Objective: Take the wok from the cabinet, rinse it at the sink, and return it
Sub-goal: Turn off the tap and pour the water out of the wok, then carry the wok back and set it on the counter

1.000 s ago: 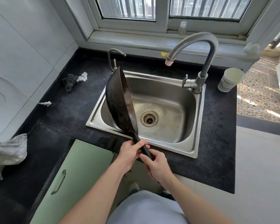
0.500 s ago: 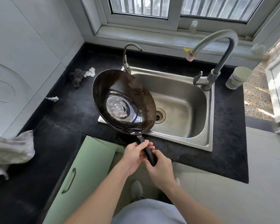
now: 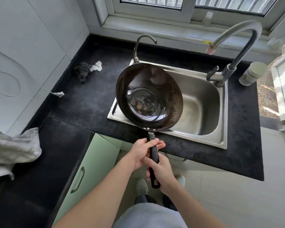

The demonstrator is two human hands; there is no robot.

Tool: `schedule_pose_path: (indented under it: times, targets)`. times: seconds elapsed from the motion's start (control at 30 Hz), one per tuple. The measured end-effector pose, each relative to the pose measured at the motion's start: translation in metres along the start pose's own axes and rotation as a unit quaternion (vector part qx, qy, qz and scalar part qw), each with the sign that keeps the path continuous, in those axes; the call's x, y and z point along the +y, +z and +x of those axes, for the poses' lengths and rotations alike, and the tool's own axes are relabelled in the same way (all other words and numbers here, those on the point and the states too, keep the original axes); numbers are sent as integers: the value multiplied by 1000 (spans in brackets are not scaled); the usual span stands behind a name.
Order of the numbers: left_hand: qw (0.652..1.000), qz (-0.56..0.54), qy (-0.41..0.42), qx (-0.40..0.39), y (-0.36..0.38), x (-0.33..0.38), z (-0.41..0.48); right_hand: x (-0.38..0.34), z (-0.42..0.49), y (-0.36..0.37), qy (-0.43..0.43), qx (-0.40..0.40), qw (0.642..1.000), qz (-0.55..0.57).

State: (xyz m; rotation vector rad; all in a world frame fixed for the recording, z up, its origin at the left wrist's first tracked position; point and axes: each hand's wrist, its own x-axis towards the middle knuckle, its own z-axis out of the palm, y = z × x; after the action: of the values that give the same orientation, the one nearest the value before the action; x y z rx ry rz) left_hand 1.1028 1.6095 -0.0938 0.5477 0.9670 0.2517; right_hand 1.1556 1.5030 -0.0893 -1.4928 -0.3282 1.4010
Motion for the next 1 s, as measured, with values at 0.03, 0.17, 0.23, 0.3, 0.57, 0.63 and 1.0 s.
schedule_pose_path:
  times: [0.03, 0.17, 0.23, 0.3, 0.57, 0.63, 1.0]
  targets:
    - [1000, 2, -6, -8, -2, 1, -1, 0, -1, 2, 3, -15, 999, 35]
    - [999, 5, -12, -31, -7, 5, 1, 2, -1, 5, 3, 6, 998, 65]
    - [999, 27, -10, -31, -8, 4, 3, 1, -2, 4, -15, 19, 1000, 15]
    - [999, 41, -6, -31, -8, 3, 5, -2, -3, 1, -34, 27, 999, -26]
    - [995, 76, 58, -12, -8, 8, -3, -20, -8, 5, -47, 15, 993, -106]
    - [994, 73, 77, -10, -6, 11, -7, -26, -8, 3, -55, 1, 991, -125]
    - [979, -29, 184, 88, 17, -3, -37, -66, -15, -26, -66, -150, 958, -234]
